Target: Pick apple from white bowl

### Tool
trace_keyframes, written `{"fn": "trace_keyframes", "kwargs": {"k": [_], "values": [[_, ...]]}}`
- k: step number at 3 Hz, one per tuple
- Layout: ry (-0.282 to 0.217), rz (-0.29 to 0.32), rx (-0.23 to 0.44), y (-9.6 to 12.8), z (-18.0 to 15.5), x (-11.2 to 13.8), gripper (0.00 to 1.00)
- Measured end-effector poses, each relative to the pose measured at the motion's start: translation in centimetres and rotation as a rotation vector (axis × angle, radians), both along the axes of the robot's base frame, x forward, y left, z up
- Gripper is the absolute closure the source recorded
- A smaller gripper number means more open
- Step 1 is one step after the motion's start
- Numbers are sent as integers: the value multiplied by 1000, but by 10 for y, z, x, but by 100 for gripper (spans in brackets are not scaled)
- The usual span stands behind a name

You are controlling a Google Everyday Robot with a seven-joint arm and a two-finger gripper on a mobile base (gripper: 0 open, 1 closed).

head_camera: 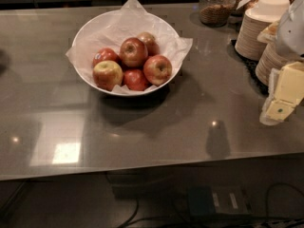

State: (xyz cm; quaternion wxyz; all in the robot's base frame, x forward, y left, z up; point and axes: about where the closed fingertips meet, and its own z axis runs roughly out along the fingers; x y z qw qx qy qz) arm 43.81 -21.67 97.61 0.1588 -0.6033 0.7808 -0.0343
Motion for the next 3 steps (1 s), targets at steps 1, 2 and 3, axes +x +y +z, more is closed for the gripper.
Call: {"fn": "trace_keyframes", "kwargs": {"k": [1, 2, 3], "values": [[-1, 1, 0, 0, 0, 0, 0], [-30, 32, 19, 11, 7, 7, 0], [-40, 85, 29, 28, 9, 17, 0]]}}
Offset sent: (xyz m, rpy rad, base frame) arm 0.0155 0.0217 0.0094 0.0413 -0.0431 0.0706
